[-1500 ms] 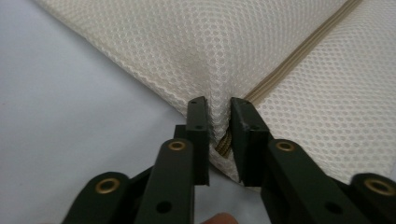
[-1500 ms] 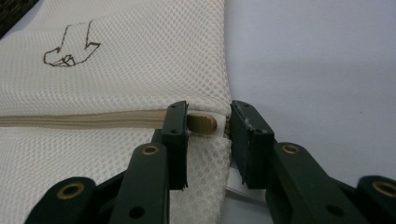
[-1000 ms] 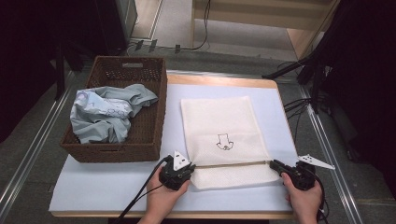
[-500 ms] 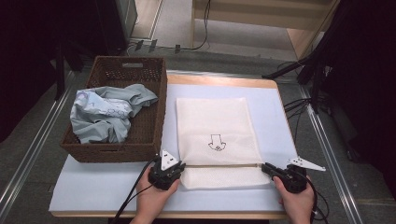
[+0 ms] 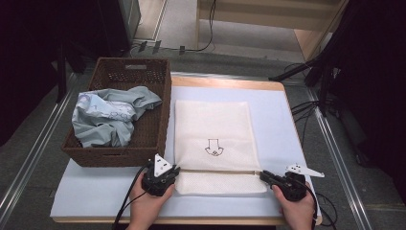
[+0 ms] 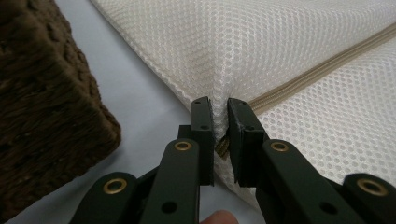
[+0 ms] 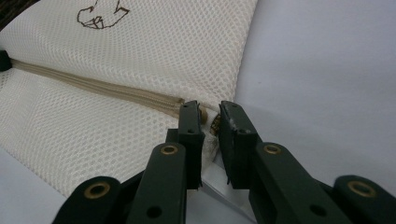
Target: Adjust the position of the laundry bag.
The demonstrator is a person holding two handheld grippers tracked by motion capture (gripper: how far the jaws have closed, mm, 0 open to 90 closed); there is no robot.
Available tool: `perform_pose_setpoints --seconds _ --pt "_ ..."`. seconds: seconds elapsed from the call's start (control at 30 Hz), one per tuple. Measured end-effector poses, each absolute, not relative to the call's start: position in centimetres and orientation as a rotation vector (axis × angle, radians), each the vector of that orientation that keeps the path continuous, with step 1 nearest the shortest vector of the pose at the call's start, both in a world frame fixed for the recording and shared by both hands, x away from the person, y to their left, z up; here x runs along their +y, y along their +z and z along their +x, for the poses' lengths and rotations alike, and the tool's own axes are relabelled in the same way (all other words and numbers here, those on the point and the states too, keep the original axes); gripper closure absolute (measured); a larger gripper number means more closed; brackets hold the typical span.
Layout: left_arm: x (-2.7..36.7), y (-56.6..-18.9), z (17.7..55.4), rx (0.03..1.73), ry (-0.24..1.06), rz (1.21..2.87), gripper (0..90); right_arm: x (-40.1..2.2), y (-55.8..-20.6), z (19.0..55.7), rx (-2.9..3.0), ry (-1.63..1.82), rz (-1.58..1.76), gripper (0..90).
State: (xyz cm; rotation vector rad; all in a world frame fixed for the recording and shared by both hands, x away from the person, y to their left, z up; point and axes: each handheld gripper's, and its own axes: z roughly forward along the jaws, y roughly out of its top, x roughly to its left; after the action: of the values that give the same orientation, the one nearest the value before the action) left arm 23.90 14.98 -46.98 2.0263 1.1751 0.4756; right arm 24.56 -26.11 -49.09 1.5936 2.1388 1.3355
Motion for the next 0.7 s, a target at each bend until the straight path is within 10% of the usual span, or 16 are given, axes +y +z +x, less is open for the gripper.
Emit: perform_pose_setpoints --seconds 0.7 --pt "16.6 -46.8 23.2 1.224 0.507 1.982 74.8 -24.6 -49.1 24.2 2.183 1.35 1.524 78.5"
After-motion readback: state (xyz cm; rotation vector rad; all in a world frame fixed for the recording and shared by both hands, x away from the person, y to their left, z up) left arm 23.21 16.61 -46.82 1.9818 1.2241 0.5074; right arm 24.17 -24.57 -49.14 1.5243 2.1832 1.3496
